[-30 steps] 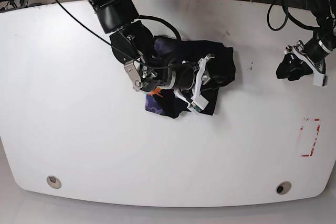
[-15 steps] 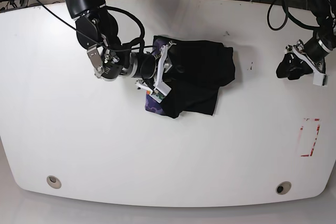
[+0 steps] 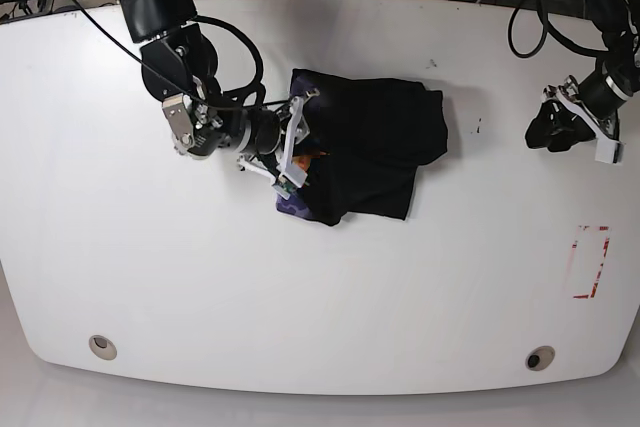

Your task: Fold the T-shirt properly

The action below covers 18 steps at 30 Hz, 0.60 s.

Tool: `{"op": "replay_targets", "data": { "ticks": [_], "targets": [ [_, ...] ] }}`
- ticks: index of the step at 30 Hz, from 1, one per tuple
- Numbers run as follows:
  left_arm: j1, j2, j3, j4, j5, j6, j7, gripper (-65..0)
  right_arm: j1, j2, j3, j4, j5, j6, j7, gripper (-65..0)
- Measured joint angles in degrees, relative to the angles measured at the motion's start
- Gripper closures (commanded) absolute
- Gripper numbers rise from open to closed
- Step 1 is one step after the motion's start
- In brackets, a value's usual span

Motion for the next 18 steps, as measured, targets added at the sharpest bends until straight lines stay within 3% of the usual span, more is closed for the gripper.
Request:
{"op": "replay_targets", "data": {
  "ticks": [5,14,18],
  "targets": [
    [0.57,0.00,0.02,0.07,-0.22,-0.02,-0.04,-28.6,2.67,-3.82,-0.02,-3.37,-5.31,0.22,0.26,-16.6],
    [1.79,0.00,0.04,0.17,-0.24,-0.02,0.00,-28.6,9.68,-12.39,-0.04,-9.97,-6.40,0.48,0.66,-16.6],
    [1.95,0.02,0.07,2.05,0.28,0.02,0.07,-28.6,13.46,-15.28,0.00,-16.11,-6.71,-0.09,6.82,-16.6]
  ]
}}
